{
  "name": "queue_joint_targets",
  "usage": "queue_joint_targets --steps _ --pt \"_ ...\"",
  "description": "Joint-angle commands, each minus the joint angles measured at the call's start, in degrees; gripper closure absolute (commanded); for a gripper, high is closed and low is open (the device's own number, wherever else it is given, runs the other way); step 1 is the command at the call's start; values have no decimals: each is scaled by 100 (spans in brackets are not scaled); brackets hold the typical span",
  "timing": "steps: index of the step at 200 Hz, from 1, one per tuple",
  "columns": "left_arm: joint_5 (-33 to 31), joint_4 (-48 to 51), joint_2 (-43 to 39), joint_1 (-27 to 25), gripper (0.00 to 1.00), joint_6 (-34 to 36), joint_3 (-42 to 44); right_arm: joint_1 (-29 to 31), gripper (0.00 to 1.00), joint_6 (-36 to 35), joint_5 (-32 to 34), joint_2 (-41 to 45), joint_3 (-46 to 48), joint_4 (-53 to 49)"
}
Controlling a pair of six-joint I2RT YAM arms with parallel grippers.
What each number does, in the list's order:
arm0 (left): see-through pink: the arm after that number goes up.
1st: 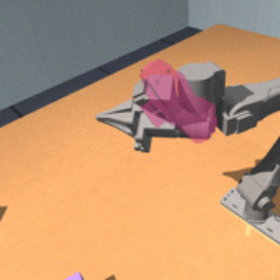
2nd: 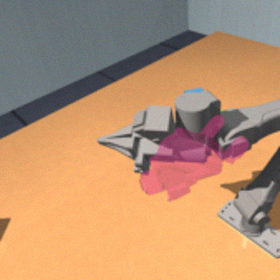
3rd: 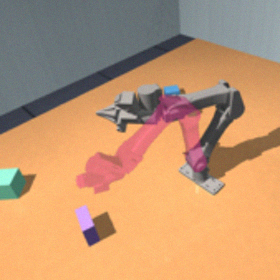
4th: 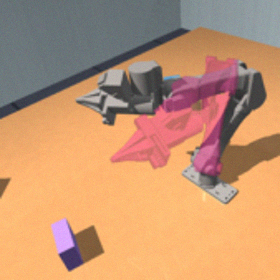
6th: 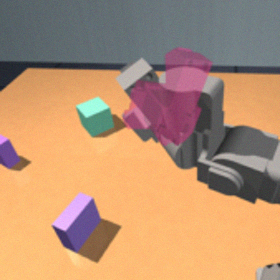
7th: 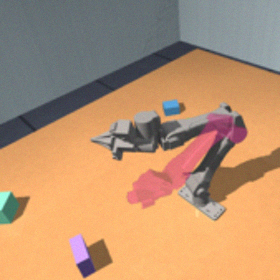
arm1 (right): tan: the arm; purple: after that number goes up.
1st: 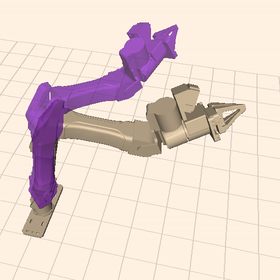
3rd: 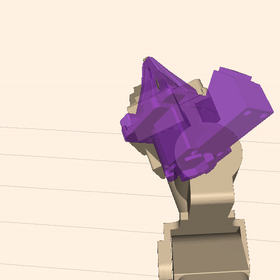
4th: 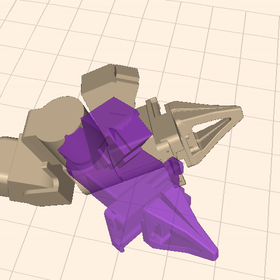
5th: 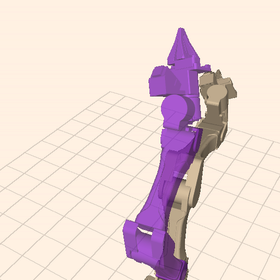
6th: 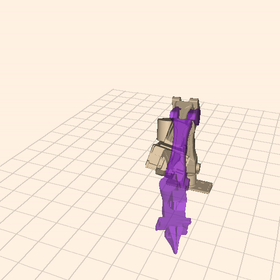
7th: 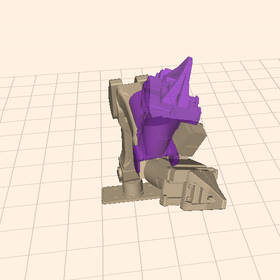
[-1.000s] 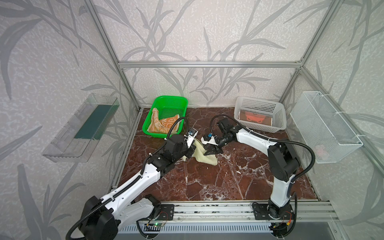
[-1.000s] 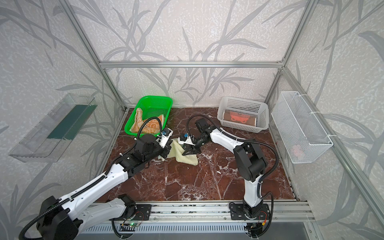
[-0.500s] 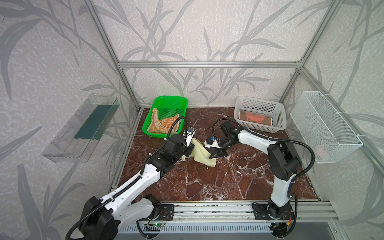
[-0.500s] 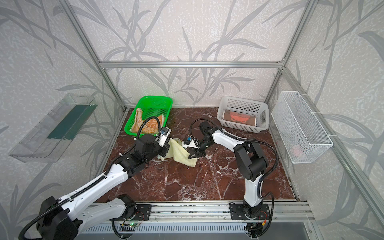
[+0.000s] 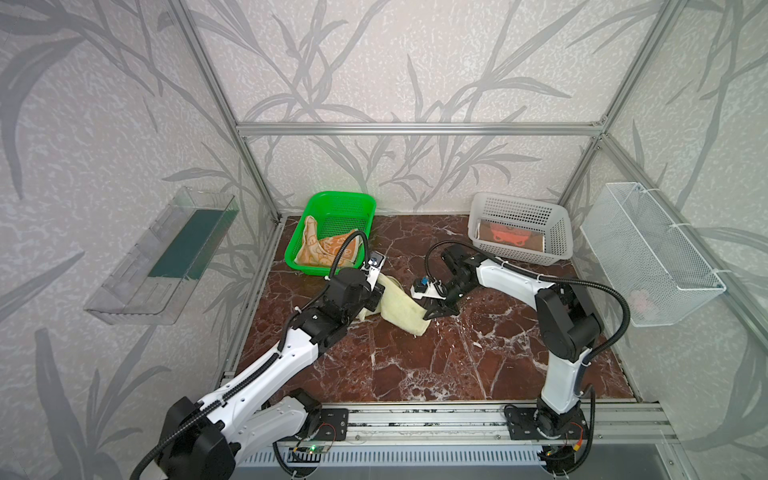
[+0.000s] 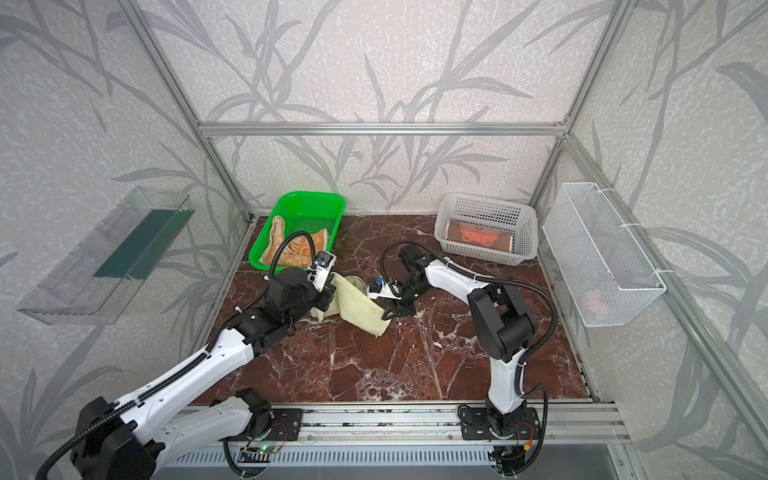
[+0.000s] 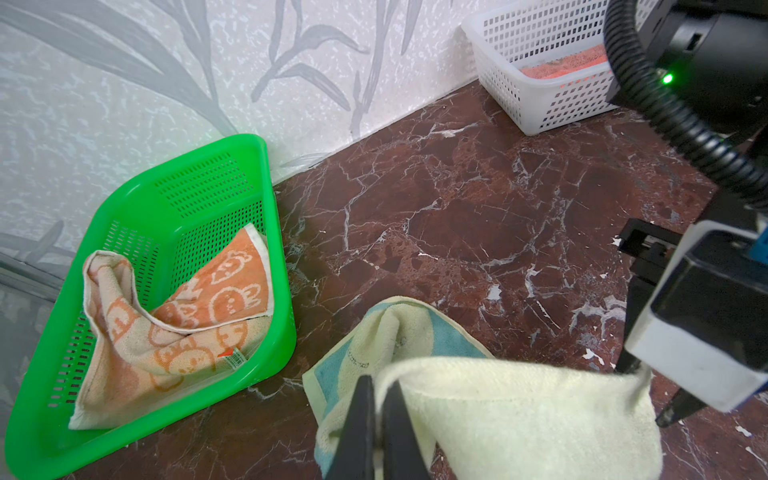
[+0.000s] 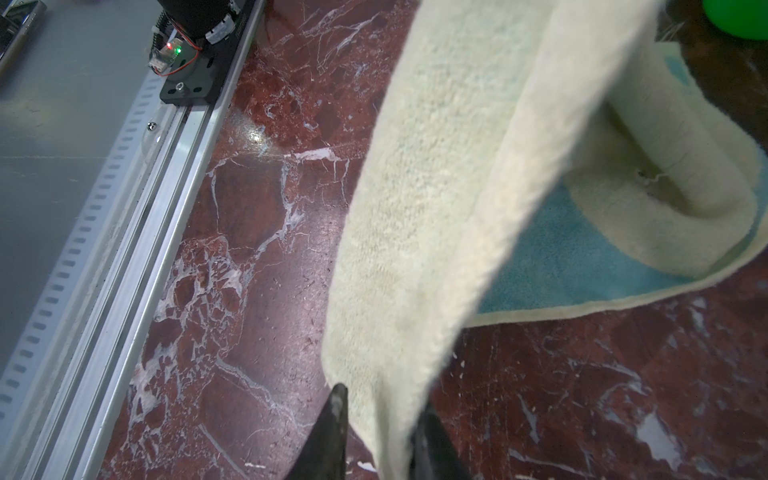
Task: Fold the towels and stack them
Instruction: 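Lift the towel by two corners with both grippers, spreading them apart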
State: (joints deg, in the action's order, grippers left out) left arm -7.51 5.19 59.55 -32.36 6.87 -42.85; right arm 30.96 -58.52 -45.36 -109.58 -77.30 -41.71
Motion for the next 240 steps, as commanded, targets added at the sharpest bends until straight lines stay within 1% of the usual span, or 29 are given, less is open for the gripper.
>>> queue_joint_targets --steps 1,58,136,161,188,198,216,228,240 --pt "-93 -38 -94 48 100 -36 -2 -20 75 51 106 -32 -140 -206" --pt "-84 -59 -33 65 100 -41 22 -20 81 155 142 -145 -275 -287" --pt "-157 0 -86 114 100 -37 31 -20 83 162 302 -248 -357 -498" --pt "-111 -34 -28 122 100 -61 36 -23 87 230 241 -213 -347 -415" --pt "-74 -42 4 116 100 -71 38 -20 96 498 121 -208 -363 -192" --pt "-95 -36 5 124 100 -72 36 -25 100 679 111 -208 -391 -103" --pt "-140 1 -13 123 100 -97 31 -60 100 1260 274 -195 -464 115" --pt "-186 43 -26 127 100 -140 16 -124 100 2006 562 -161 -512 420" --pt "-261 85 -22 133 100 -209 -10 -222 100 3014 1034 -134 -662 624"
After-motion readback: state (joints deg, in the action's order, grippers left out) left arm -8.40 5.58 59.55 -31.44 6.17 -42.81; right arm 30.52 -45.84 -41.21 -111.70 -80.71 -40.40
